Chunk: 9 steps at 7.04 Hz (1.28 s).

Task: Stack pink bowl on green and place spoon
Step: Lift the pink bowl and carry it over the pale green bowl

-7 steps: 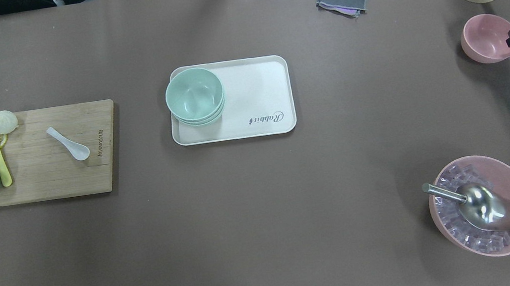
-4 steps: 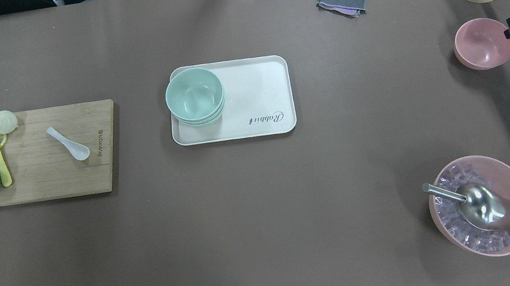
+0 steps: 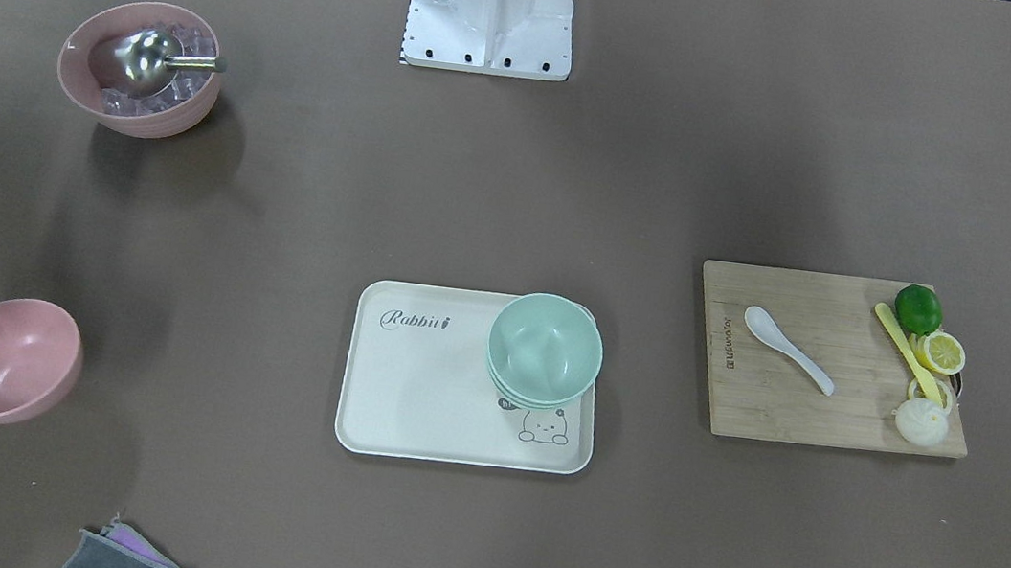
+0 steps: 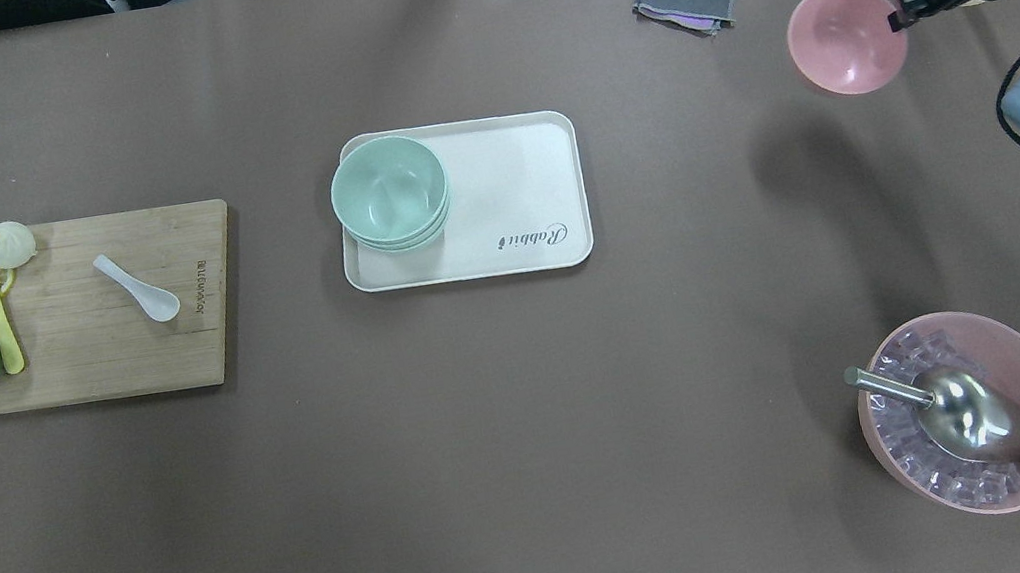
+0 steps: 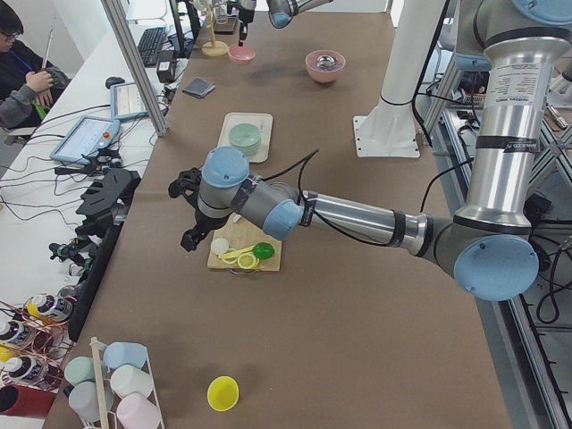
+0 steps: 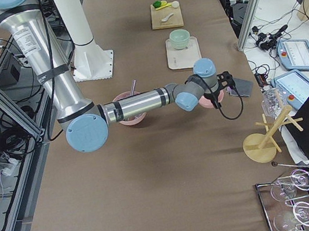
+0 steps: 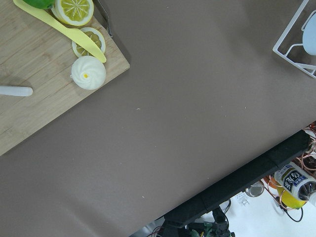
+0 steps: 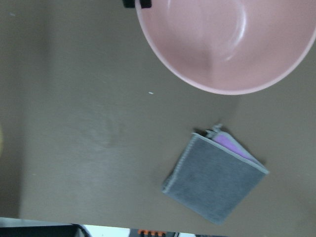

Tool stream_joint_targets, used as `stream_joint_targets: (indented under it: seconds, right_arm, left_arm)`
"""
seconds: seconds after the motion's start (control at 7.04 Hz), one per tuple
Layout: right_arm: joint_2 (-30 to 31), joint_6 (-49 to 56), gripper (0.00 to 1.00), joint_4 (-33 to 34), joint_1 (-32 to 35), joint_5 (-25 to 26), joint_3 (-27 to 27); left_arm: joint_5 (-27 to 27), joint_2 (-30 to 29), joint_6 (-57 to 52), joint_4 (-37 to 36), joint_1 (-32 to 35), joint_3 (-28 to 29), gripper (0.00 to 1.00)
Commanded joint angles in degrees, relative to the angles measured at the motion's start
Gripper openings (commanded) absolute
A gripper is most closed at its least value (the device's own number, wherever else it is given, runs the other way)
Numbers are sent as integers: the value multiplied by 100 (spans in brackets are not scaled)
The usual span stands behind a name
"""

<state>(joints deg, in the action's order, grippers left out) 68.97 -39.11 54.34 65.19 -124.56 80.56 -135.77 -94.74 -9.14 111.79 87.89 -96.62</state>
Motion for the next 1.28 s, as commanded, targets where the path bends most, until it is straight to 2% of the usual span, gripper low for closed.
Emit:
stream_joint_targets:
  seconds: [0.0,0.14,0.28,0.43,0.71,0.85,1.14]
  right_arm:
    - [-854,-1863,0,355,-810,447,196]
    - [-1381,-2351,0,1333,-1241,894,415]
    - [-1908,-2434,0,2473,-1567,1134,678]
    - [-2383,-2905,0,2920,-1797,1180,654]
    - [-2974,-3873,0,3299,-2446,1679,593]
    - [-3438,-4085,0,3633,-2650,1864,245]
    - [-4458,-4394,0,3610,-2923,2084,-1106]
  left_arm:
    - [7,0,0,0,0,20,98]
    - [7,0,-9,0,0,29,98]
    - [7,0,-9,0,0,29,98]
    - [-2,9,-9,0,0,29,98]
    - [7,44,-18,0,0,29,98]
    - [7,52,-18,0,0,29,98]
    - [7,53,-9,0,0,38,98]
